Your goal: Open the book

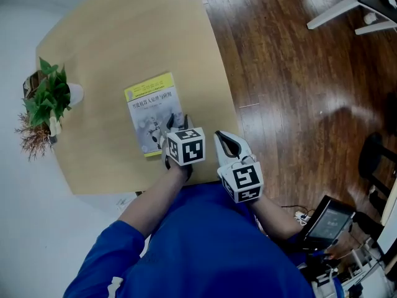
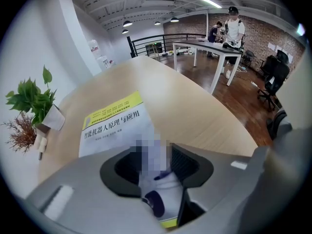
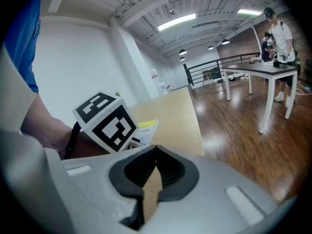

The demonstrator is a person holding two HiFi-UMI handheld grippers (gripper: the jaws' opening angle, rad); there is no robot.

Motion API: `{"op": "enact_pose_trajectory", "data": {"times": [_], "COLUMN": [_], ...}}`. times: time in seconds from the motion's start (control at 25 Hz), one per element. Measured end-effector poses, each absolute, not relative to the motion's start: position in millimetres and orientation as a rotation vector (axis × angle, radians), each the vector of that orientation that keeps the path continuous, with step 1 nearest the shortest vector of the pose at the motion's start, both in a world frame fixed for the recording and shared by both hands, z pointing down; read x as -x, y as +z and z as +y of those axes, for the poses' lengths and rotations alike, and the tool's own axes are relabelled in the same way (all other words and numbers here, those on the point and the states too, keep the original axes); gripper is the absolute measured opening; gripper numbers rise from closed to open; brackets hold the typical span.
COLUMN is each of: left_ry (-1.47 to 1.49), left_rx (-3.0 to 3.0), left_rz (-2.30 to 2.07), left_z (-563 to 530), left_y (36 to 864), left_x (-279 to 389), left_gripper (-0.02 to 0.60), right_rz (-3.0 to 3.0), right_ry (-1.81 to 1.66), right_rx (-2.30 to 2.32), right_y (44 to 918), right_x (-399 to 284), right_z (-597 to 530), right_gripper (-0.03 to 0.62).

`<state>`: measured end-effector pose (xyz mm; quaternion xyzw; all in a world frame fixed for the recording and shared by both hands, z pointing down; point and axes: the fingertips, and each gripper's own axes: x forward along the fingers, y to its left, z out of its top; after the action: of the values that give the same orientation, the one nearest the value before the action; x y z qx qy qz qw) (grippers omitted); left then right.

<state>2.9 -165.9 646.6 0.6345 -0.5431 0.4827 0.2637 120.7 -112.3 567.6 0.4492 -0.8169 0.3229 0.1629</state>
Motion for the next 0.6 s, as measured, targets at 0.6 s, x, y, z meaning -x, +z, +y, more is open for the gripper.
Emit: {"op": "enact_pose_trajectory", "data": {"times": [0.6], "left_ry": [1.225], "left_rx": [-1.704], "left_rz": [-1.449], "left_z": [-163.8], "left_y": [639.5], "left_x": [-3.2], "left_gripper": [0.086], "right_rz": [-2.335], "right_ry": [0.911], "right_rx": [-1.308], "right_y": [564.5], "right_x": [-124.6], "right_z": [-121.6], "right_gripper": [0.003]}}
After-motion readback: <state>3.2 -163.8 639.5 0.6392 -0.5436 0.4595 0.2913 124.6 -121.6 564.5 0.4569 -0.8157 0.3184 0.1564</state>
